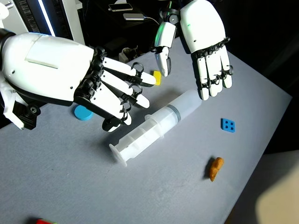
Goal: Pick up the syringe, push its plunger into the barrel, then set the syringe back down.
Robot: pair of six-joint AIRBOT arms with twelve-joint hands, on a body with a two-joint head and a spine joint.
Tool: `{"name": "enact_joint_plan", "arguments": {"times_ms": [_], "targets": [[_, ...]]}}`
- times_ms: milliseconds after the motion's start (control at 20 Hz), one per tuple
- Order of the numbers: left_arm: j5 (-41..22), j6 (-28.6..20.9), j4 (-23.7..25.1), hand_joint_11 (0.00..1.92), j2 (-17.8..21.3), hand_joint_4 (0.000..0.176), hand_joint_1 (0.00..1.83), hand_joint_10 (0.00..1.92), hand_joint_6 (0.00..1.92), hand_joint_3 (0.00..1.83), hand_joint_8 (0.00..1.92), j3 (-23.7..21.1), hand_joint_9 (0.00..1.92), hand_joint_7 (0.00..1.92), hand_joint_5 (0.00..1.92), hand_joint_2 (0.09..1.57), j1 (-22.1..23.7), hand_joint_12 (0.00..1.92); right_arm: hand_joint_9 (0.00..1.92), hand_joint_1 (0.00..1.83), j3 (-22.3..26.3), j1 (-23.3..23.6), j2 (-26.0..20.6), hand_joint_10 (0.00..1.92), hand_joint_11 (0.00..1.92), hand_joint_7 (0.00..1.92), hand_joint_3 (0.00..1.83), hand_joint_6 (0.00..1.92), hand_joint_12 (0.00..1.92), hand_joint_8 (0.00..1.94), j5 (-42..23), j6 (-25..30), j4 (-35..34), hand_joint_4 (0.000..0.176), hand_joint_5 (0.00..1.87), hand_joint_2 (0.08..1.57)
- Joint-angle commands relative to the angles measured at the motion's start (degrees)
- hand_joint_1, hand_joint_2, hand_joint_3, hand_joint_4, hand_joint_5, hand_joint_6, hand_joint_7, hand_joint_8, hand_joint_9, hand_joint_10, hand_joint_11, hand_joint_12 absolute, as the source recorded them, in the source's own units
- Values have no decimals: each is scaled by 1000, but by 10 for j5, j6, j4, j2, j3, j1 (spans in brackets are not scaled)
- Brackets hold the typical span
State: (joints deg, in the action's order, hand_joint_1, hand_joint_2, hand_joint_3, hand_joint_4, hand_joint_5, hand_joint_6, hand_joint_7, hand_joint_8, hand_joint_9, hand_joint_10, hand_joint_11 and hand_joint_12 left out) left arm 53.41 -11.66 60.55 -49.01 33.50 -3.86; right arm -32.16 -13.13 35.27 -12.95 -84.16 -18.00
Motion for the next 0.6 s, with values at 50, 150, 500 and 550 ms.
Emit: {"name": "enact_joint_plan", "arguments": {"times_ms": [50,150,500,550], "targets": [[-6,-1,43,0,3,0,131,16,34,147,32,-2,0,0,19,1036,3,63,17,177,4,3,-4,55,0,23,144,58,148,49,-62,-3,4,0,38,944],[-5,-1,43,0,3,0,124,1,4,10,3,-2,4,17,42,1110,3,49,21,162,5,2,-4,9,0,24,31,9,97,5,-62,-4,4,0,47,998],[-3,-1,43,0,3,0,111,2,1,0,1,-4,20,27,43,1111,2,95,38,182,6,1,-5,1,3,40,0,1,88,1,-63,-5,3,0,63,1014],[-4,-1,43,0,3,0,163,1,6,0,4,-3,19,36,57,1106,2,87,58,196,6,-4,-5,2,0,59,0,1,150,0,-72,-5,-7,0,79,1008]]}}
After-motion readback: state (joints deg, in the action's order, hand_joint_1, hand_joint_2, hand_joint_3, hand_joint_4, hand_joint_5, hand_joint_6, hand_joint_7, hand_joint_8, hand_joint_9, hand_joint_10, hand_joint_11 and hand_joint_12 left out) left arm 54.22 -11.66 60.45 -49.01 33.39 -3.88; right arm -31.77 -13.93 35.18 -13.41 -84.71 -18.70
